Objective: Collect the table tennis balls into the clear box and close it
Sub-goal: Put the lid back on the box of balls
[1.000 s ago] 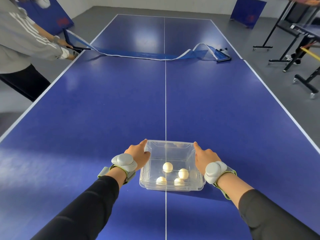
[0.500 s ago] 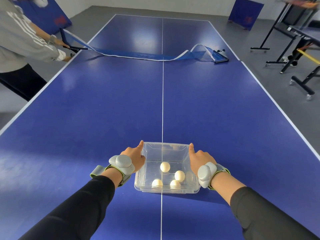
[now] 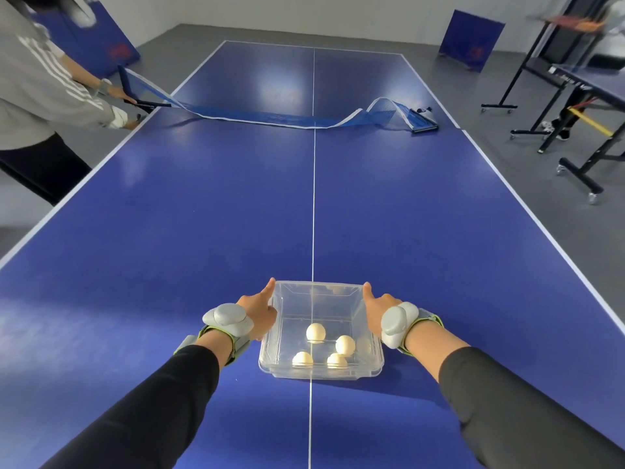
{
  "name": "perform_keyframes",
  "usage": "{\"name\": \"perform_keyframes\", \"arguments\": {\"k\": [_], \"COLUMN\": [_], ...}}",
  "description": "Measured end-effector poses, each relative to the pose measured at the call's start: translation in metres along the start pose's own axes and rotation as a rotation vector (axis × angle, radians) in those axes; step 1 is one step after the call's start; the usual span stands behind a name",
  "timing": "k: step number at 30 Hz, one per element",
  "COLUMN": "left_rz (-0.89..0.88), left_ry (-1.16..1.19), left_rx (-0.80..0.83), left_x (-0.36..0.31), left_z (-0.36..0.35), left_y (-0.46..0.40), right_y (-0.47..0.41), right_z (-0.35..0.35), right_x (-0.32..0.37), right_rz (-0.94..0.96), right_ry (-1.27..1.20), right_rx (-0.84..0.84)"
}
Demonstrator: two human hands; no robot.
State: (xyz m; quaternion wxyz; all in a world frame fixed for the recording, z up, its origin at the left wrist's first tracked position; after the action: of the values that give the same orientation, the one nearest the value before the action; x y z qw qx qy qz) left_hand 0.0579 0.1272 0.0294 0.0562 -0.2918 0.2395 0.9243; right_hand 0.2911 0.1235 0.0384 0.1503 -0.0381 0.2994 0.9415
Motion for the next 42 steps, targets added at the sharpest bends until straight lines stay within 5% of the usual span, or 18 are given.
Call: {"name": "perform_keyframes", "arguments": {"k": [7, 15, 23, 29, 42], "left_rz": [0.083, 0.08, -0.005, -0.005, 0.035], "left_ry": [0.301, 0.208, 0.505, 0.447, 0.292], "left_rx": [-0.163, 0.166, 0.264, 0.05, -0.127], "left_x": [0.024, 0.031, 0.019, 0.023, 0.02], "left_z": [-0.016, -0.014, -0.031, -0.026, -0.044], "left_y": [0.021, 0.044, 0.073, 0.066, 0.079], "right_y": [0.013, 0.048, 0.071, 0.079, 0.083], "right_z": [-0.019, -0.038, -0.058, -0.051, -0.064], "right_x": [-0.027, -0.055, -0.037, -0.03, -0.045], "right_rz": [-0.072, -0.145, -0.142, -0.112, -0.143], "right_ry": [-0.32, -0.557, -0.645, -0.464, -0.856], "right_rx": [0.09, 0.181, 0.132, -0.064, 0.017]}}
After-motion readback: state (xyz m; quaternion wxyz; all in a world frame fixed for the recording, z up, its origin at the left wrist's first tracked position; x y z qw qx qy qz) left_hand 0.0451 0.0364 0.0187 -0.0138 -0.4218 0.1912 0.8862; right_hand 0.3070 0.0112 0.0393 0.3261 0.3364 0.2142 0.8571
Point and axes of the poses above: each hand's wrist, its own y-axis away from the middle knuckle, its own z-axis out of the back of the hand, x = y × z, the point moved 2 cm from there along -y, towards the middle knuckle, and after that the axes turned 15 degrees about -z, right-handed, at the moved point
